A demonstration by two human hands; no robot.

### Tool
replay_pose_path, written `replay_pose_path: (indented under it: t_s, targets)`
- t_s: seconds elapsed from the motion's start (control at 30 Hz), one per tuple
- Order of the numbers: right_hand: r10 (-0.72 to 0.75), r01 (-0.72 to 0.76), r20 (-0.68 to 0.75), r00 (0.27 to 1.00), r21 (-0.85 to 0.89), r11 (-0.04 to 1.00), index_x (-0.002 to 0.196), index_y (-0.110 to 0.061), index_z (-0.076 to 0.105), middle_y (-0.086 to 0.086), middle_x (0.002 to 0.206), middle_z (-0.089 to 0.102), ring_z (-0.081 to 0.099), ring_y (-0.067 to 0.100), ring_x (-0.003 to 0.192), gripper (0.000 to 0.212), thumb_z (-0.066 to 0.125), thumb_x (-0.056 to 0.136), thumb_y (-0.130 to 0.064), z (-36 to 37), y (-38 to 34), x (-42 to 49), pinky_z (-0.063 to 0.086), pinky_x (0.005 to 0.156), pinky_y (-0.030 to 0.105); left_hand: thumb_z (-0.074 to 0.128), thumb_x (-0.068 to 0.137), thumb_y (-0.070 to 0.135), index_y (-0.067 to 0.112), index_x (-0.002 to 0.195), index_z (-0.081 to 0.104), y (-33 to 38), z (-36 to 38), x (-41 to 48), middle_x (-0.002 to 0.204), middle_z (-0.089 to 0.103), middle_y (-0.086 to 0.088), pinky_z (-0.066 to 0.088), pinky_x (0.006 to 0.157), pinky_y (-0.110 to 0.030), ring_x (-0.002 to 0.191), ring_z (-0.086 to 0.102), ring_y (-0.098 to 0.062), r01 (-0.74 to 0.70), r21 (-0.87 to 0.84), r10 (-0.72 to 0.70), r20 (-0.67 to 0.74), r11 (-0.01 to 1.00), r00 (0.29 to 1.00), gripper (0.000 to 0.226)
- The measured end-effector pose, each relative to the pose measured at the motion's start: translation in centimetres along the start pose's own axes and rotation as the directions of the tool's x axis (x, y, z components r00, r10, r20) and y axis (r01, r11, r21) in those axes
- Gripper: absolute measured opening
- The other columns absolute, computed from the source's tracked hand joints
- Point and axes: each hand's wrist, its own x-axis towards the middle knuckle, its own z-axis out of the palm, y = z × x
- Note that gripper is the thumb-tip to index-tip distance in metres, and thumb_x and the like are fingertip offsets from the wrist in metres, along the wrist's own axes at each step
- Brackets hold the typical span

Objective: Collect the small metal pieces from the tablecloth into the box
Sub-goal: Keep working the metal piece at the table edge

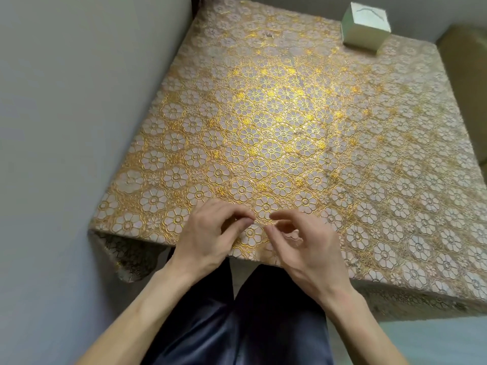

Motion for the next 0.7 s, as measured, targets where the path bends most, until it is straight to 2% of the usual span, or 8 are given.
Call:
replay_pose_path:
  t_s: [0.1, 0.17, 0.27, 0.37, 0.53, 0.7]
  targets:
    - [0.076, -0.081, 0.039, 0.996, 0.151, 0.985, 0.090, -0.030, 0.071, -0.017, 0.077, 0.070, 0.067, 0.006, 0.073, 0.005, 0.075, 0.088, -0.032, 0.6, -1.5, -0.1, 0.053, 0.064, 0.022, 0.057, 0.089, 0.054, 0.035, 0.095, 0.074, 0.1, -0.1, 0.2, 0.087, 0.060, 0.036, 0.042, 0.085, -0.030, 0.096, 0.052, 0.010, 0.034, -0.027, -0.034, -0.002, 0.999, 0.999, 0.026]
    - [0.157, -0.167, 0.063, 0.986, 0.216, 0.962, 0.085, -0.030, 0.072, -0.019, 0.075, 0.071, 0.067, 0.005, 0.070, 0.004, 0.075, 0.088, -0.030, 1.0, -1.9, -0.1, 0.052, 0.063, 0.020, 0.057, 0.089, 0.055, 0.037, 0.095, 0.074, 0.0, 0.0, 0.2, 0.086, 0.060, 0.036, 0.040, 0.087, -0.026, 0.097, 0.052, 0.009, 0.053, -0.037, -0.053, 0.001, 0.998, 0.999, 0.026]
    - [0.281, -0.311, 0.141, 0.949, 0.282, 0.908, 0.085, -0.029, 0.075, -0.019, 0.076, 0.073, 0.070, 0.004, 0.068, 0.007, 0.073, 0.089, -0.034, 1.9, -1.6, 0.0, 0.058, 0.071, 0.033, 0.057, 0.089, 0.055, 0.038, 0.095, 0.074, 0.0, 0.1, 0.2, 0.088, 0.063, 0.033, 0.037, 0.089, -0.023, 0.097, 0.053, 0.007, 0.074, -0.043, -0.074, 0.003, 0.996, 0.997, 0.025]
    - [0.347, -0.402, 0.208, 0.914, 0.368, 0.839, 0.089, -0.029, 0.077, -0.011, 0.078, 0.076, 0.072, 0.009, 0.068, 0.007, 0.072, 0.091, -0.034, 2.4, -1.2, 0.1, 0.060, 0.073, 0.043, 0.058, 0.089, 0.054, 0.039, 0.096, 0.074, 0.1, 0.1, 0.2, 0.091, 0.068, 0.028, 0.040, 0.090, -0.029, 0.098, 0.054, 0.005, 0.087, -0.054, -0.087, 0.001, 0.995, 0.996, 0.023]
    - [0.361, -0.423, 0.221, 0.906, 0.494, 0.759, 0.089, -0.025, 0.077, -0.003, 0.078, 0.077, 0.069, 0.011, 0.065, 0.007, 0.072, 0.093, -0.026, 2.3, -1.0, 0.2, 0.052, 0.058, 0.028, 0.065, 0.088, 0.048, 0.039, 0.096, 0.075, 0.6, 0.0, 0.2, 0.089, 0.067, 0.028, 0.045, 0.089, -0.038, 0.097, 0.054, 0.002, 0.099, -0.049, -0.099, 0.012, 0.994, 0.995, 0.016]
    - [0.359, -0.408, 0.195, 0.913, 0.476, 0.779, 0.089, -0.032, 0.073, -0.004, 0.074, 0.075, 0.072, 0.018, 0.067, 0.014, 0.067, 0.084, -0.043, 2.8, -0.8, 0.0, 0.060, 0.070, 0.051, 0.069, 0.087, 0.043, 0.039, 0.097, 0.075, 0.9, -0.2, 0.2, 0.085, 0.061, 0.037, 0.048, 0.087, -0.045, 0.095, 0.055, -0.003, 0.087, -0.030, -0.086, 0.019, 0.996, 0.996, 0.012]
